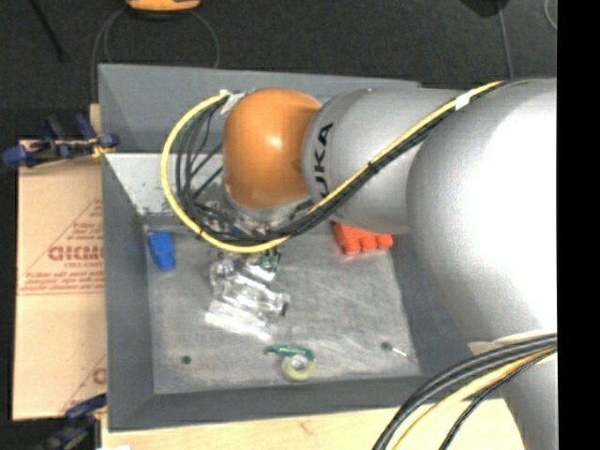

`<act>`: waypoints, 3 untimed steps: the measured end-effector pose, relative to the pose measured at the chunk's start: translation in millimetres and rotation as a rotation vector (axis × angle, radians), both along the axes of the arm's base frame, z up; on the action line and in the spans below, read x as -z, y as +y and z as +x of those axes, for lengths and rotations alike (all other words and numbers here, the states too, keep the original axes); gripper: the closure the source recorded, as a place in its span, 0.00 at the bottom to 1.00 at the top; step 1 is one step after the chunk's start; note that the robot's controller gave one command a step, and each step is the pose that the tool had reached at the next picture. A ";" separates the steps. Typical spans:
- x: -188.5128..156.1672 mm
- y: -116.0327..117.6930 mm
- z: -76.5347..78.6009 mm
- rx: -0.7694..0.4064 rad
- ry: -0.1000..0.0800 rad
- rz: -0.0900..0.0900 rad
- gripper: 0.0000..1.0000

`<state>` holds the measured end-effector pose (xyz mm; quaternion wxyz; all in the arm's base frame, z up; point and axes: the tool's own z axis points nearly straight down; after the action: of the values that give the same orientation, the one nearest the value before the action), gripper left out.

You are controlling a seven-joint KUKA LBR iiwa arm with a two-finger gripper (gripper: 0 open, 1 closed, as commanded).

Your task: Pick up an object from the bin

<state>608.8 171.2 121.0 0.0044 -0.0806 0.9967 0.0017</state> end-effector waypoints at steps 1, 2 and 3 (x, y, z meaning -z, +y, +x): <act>8.9 -6.8 -4.2 -0.036 0.003 -0.003 0.00; 42.6 -103.9 -30.1 0.156 -0.008 0.011 0.00; 40.1 -104.7 -27.1 0.155 -0.018 0.008 1.00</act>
Offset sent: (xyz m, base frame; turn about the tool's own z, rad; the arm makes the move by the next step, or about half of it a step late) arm -0.0343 -0.0784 -0.0510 -0.1797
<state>581.8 66.5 80.9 0.0139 -0.0030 0.9999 0.0047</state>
